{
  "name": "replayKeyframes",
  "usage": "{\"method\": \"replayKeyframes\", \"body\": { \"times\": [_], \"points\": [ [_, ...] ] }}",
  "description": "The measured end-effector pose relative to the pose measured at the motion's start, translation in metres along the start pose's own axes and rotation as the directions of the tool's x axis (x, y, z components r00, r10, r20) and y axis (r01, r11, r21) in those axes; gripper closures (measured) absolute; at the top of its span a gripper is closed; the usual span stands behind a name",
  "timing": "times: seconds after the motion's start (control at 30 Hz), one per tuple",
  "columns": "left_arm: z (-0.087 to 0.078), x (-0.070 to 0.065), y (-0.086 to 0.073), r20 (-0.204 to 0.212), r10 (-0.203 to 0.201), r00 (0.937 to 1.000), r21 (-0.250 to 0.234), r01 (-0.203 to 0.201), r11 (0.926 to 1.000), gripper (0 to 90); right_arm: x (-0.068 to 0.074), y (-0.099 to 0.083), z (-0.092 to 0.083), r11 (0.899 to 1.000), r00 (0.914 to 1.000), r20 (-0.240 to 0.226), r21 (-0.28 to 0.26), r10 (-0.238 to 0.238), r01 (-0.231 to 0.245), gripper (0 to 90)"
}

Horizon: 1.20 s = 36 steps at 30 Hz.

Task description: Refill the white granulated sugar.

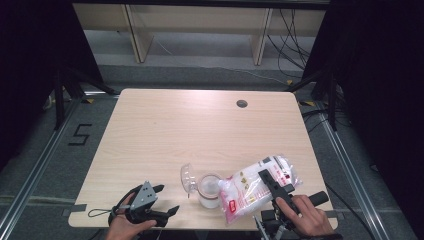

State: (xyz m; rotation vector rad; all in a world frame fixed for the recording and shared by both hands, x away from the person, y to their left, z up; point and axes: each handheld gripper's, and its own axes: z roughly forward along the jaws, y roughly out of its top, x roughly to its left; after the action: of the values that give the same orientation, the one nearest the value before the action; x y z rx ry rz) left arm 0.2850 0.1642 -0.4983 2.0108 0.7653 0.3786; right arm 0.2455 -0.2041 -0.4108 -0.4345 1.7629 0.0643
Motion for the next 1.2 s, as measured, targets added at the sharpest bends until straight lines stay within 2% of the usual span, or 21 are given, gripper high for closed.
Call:
{"method": "replayKeyframes", "body": {
  "times": [0.03, 0.07, 0.13, 0.2, 0.23, 0.33, 0.37, 0.4, 0.43, 0.53, 0.57, 0.6, 0.67, 0.73, 0.77, 0.8, 0.83, 0.9, 0.97, 1.0, 1.2],
  "points": [
    [0.0001, 0.0014, 0.0003, 0.006, 0.018, 0.9998, 0.004, -0.018, 0.9998, 15.8, -0.0009, 0.0004, 0.0013, 1.0, 0.9998, 0.003, -0.014, -0.021, 0.021, 59.1],
    [0.0006, 0.0002, -0.0003, 0.007, -0.009, 0.9999, 0.008, 0.009, 0.9999, 15.8, -0.0013, 0.0014, 0.0025, 0.999, 0.9995, 0.014, -0.025, -0.029, 0.029, 59.2],
    [0.0016, 0.0001, -0.0007, 0.008, -0.014, 0.9999, -0.003, 0.014, 0.9999, 15.8, 0.0006, 0.0038, 0.0037, 1.0, 1.0, -0.005, -0.014, -0.007, 0.007, 59.3],
    [0.0008, 0.0001, -0.0004, 0.01, -0.015, 0.9998, 0.007, 0.015, 0.9999, 15.8, 0.0002, 0.0056, 0.007, 0.999, 0.9995, 0.011, -0.038, -0.028, 0.028, 59.6],
    [0.0013, -0.0003, -0.0008, 0.007, -0.017, 0.9998, -0.007, 0.017, 0.9998, 15.8, 0.0018, 0.0061, 0.0059, 1.0, 0.9998, -0.016, -0.014, -0.007, 0.007, 59.7],
    [0.001, -0.0002, -0.0008, 0.005, -0.017, 0.9998, -0.007, 0.017, 0.9998, 15.8, -0.0004, 0.0048, 0.0064, 0.999, 0.9996, 0.001, -0.029, -0.028, 0.028, 60.4],
    [0.001, 0.0, -0.0008, 0.005, -0.012, 0.9999, -0.006, 0.012, 0.9999, 15.8, 0.0001, 0.0032, 0.0052, 1.0, 1.0, -0.004, -0.016, -0.006, 0.006, 60.7],
    [0.0006, -0.0001, -0.0007, 0.006, -0.013, 0.9999, 0.005, 0.013, 0.9999, 15.8, -0.0013, 0.0028, 0.0056, 0.999, 0.9997, 0.0, -0.025, -0.023, 0.023, 60.9],
    [0.0006, -0.0001, -0.0006, 0.006, -0.01, 0.9999, 0.008, 0.01, 0.9999, 15.8, 0.0002, 0.0017, 0.0035, 1.0, 1.0, -0.006, -0.001, 0.004, -0.004, 61.2],
    [0.0013, -0.0002, -0.0008, 0.011, -0.018, 0.9998, -0.002, 0.018, 0.9998, 15.8, 0.0005, 0.0, 0.0043, 1.0, 0.9998, 0.014, -0.023, 0.016, -0.016, 61.9],
    [0.0014, -0.0004, -0.001, 0.006, -0.018, 0.9998, -0.007, 0.019, 0.9998, 15.8, 0.0004, 0.0002, 0.0041, 0.999, 0.9994, 0.014, -0.03, 0.033, -0.032, 62.2],
    [0.0019, -0.0001, -0.0012, 0.009, -0.02, 0.9998, -0.012, 0.02, 0.9997, 15.8, -0.0008, 0.0006, 0.0027, 0.999, 0.9995, -0.012, -0.014, 0.029, -0.029, 62.4],
    [0.0015, -0.0003, -0.001, 0.008, -0.019, 0.9998, -0.008, 0.019, 0.9998, 15.8, 0.0016, 0.0007, 0.0037, 0.998, 0.9982, -0.01, -0.024, 0.059, -0.06, 62.7],
    [0.0006, 0.0001, -0.0006, 0.008, -0.011, 0.9999, 0.009, 0.011, 0.9999, 15.8, 0.0019, 0.0019, 0.0061, 0.998, 0.9996, 0.018, -0.059, 0.023, -0.021, 63.2],
    [0.0006, 0.0, -0.0006, 0.009, -0.012, 0.9999, 0.009, 0.012, 0.9999, 15.8, 0.0031, 0.0041, 0.0049, 0.999, 1.0, 0.0, -0.037, 0.01, -0.01, 63.4],
    [0.0006, 0.0, -0.0006, 0.009, -0.012, 0.9999, 0.009, 0.012, 0.9999, 15.8, 0.002, 0.0051, 0.0052, 0.999, 0.9997, -0.003, -0.041, -0.026, 0.025, 63.5],
    [0.001, 0.0001, -0.0008, 0.011, -0.012, 0.9999, 0.003, 0.012, 0.9999, 15.8, 0.0029, 0.0063, 0.0056, 0.998, 0.9996, 0.006, -0.051, -0.026, 0.026, 63.6],
    [0.0013, 0.0, -0.001, 0.013, -0.017, 0.9998, -0.002, 0.017, 0.9999, 15.8, 0.0077, 0.0071, 0.0042, 0.999, 0.9994, -0.005, -0.039, 0.034, -0.034, 63.8],
    [0.0016, -0.0004, -0.0012, 0.01, -0.021, 0.9997, -0.011, 0.021, 0.9997, 15.8, 0.0054, 0.0083, 0.0059, 0.997, 0.9997, 0.025, -0.081, -0.004, 0.006, 64.0],
    [0.0011, -0.0005, -0.001, 0.008, -0.019, 0.9998, -0.005, 0.019, 0.9998, 15.8, 0.0048, 0.0087, 0.0054, 0.997, 0.9998, 0.014, -0.076, -0.013, 0.014, 64.0],
    [0.0008, 0.0001, -0.0008, 0.009, -0.014, 0.9999, 0.002, 0.014, 0.9999, 15.9, 0.0069, 0.0091, 0.0034, 0.998, 1.0, -0.001, -0.054, 0.009, -0.009, 64.2]
  ]
}}
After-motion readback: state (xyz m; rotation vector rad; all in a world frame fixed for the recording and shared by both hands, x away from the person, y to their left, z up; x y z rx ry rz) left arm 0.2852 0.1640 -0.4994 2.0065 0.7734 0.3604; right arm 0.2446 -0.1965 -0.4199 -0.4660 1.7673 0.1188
